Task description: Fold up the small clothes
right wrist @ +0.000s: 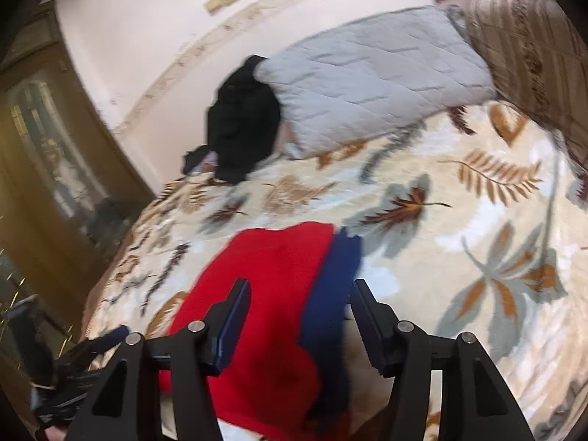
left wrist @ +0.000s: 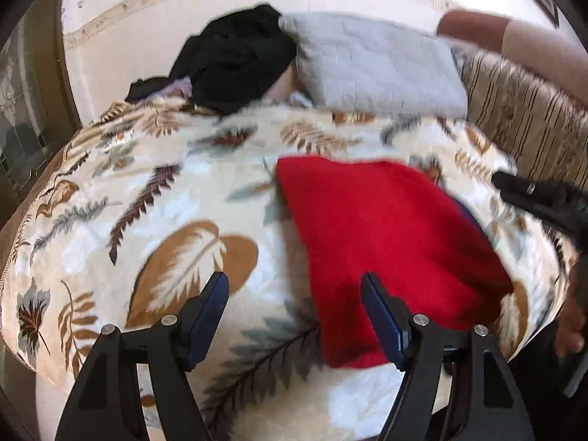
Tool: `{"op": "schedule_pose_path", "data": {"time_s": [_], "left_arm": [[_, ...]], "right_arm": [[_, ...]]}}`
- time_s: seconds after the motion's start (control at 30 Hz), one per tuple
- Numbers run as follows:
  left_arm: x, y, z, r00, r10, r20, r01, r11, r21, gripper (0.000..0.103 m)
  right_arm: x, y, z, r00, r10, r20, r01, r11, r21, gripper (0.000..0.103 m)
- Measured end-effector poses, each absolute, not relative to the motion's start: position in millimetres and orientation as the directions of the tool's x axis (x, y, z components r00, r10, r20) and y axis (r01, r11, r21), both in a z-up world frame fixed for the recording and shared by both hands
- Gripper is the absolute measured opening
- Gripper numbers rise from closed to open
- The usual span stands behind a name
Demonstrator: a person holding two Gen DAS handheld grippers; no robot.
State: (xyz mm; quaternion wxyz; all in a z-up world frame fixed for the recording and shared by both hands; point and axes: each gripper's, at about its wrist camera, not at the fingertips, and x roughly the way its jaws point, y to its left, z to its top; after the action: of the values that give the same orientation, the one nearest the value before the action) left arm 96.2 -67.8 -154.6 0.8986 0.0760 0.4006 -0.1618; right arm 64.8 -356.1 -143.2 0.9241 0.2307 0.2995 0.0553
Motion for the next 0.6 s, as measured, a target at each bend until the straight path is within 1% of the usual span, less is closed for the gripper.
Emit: {"op": "schedule_pose_path", "data": {"time_s": [0.07, 0.13, 0.17, 0.23, 0.3, 0.43, 0.5, 0.53, 0.6], "left_arm": [[99.1, -69.4, -166.9, 0.603, -0.205, -0.771, 0.350, 0.937, 0.025, 0.075], [99.1, -69.5, -173.8, 0.598, -0.196, -0.777, 0.347, 0.937, 0.031, 0.075], [97.6, -70.5, -174.1, 0.601, -0.194, -0.776, 0.346, 0.938, 0.034, 0.076], [96.2, -71.3, -171.4, 0.600, -0.201, -0.775, 0.353, 0.935, 0.032, 0.076], [92.2, -70.8, -165.8, 0.616, -0.193, -0.764, 0.343, 0.938, 0.039, 0.076], [80.9, -70.0, -143.0, 0.672, -0.153, -0.725, 0.310, 0.947, 0.087, 0.076], [73.9, -69.0, -126.0, 0.715, -0.137, -0.686, 0.288, 0.951, 0.110, 0.076], [70.0, -68.7, -116.3, 0.733, -0.132, -0.667, 0.280, 0.953, 0.119, 0.079], [61.8, -67.8, -97.5, 0.767, -0.128, -0.629, 0.264, 0.956, 0.127, 0.081]], "right_arm": [[66.2, -345.2, -144.6, 0.804, 0.261, -0.534, 0.010, 0.892, 0.452, 0.053], [70.8, -334.0, -152.4, 0.773, 0.298, -0.560, -0.014, 0.890, 0.455, 0.047], [74.0, -329.1, -158.4, 0.751, 0.313, -0.581, -0.014, 0.887, 0.461, 0.046], [83.1, -324.5, -182.6, 0.665, 0.353, -0.658, 0.016, 0.874, 0.485, 0.046], [86.7, -326.4, -197.1, 0.628, 0.331, -0.705, 0.060, 0.882, 0.467, 0.046], [76.2, -338.7, -178.5, 0.655, 0.345, -0.672, 0.071, 0.858, 0.509, 0.046], [64.7, -342.2, -162.2, 0.693, 0.312, -0.650, 0.071, 0.868, 0.492, 0.046], [59.8, -343.1, -154.9, 0.706, 0.299, -0.642, 0.070, 0.872, 0.484, 0.048], [46.8, -344.9, -135.7, 0.734, 0.274, -0.621, 0.065, 0.882, 0.467, 0.055]]}}
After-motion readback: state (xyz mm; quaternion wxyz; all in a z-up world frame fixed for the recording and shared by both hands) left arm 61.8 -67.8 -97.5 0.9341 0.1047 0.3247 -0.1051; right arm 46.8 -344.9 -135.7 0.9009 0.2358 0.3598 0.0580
